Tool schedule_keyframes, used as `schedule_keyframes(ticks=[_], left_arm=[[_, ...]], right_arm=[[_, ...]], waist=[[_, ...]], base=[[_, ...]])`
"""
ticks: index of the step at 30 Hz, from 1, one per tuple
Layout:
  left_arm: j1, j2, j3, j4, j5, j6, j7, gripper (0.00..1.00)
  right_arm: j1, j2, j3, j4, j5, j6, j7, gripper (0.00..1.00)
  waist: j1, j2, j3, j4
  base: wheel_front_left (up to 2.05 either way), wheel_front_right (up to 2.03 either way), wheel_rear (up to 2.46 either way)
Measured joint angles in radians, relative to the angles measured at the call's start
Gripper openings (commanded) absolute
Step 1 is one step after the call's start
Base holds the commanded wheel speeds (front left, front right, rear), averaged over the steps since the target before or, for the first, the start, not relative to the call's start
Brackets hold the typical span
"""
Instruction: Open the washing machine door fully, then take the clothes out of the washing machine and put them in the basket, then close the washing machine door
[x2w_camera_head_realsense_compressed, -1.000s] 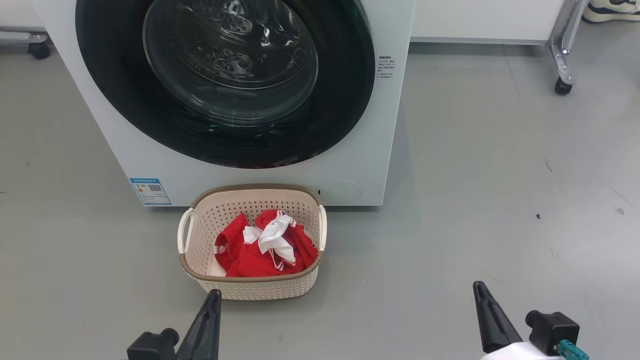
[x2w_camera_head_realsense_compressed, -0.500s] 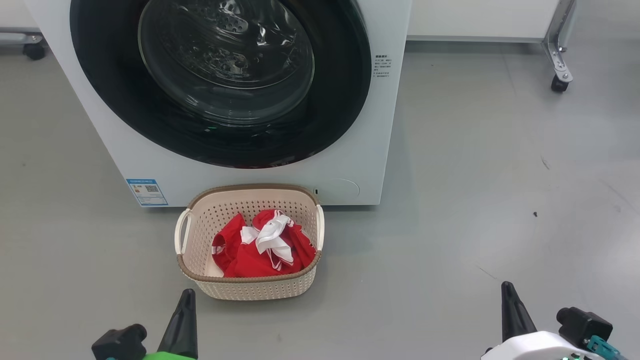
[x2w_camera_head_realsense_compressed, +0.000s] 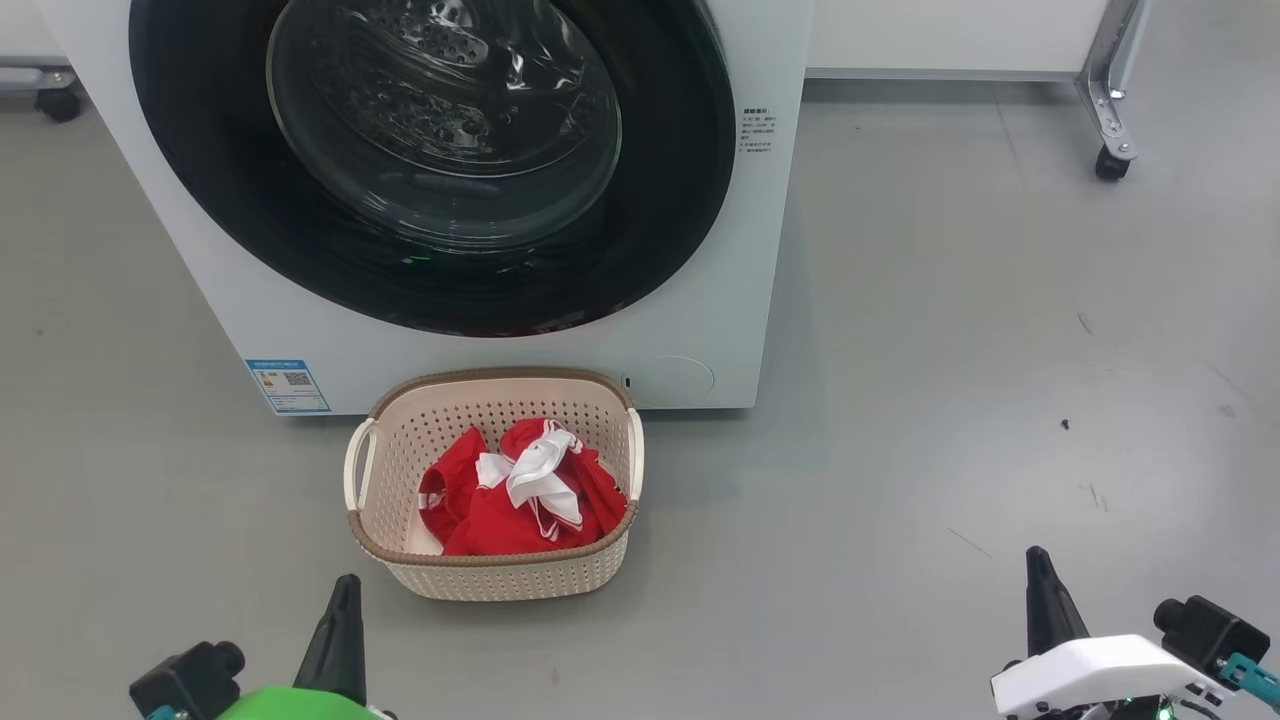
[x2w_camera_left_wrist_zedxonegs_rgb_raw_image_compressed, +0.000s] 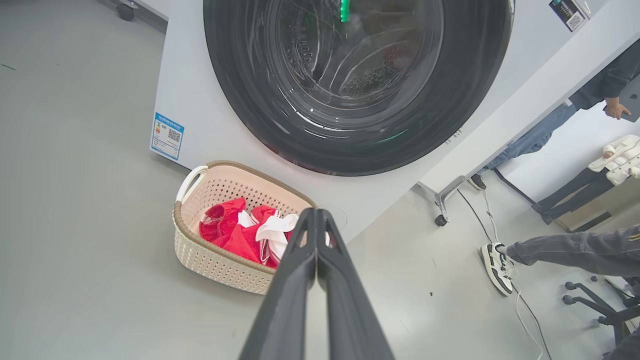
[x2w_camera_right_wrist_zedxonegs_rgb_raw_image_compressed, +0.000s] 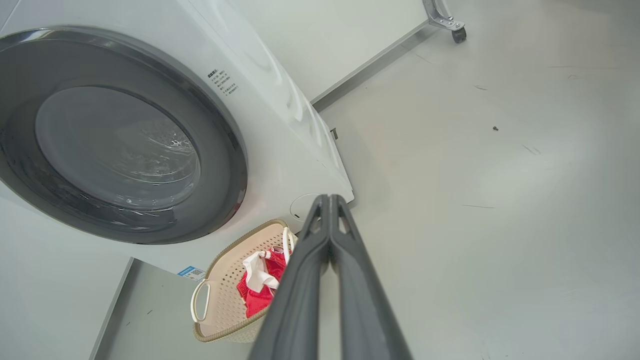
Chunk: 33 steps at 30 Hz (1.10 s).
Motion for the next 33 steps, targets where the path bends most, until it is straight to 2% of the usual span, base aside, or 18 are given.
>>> schedule_keyframes(ticks=[24,33], left_arm=[[-0.045,0.004,0.078,0.042,-0.302,-0.038,0.062,0.0],[-0.064,0.004,0.11,0.063,-0.421,-0.065,0.087,0.0]], right_arm=[[-0.052,-0.016,-0.058,0.016,0.313,0.023,0.07,0.0],[-0.076,-0.021,-0.08,0.023,0.435,0.035,0.098,0.0]], waist=[[0.0,0.0,0.003,-0.013],[0.0,0.0,0.004,-0.018]], base=[[0.0,0.0,0.0],[0.0,0.0,0.0]])
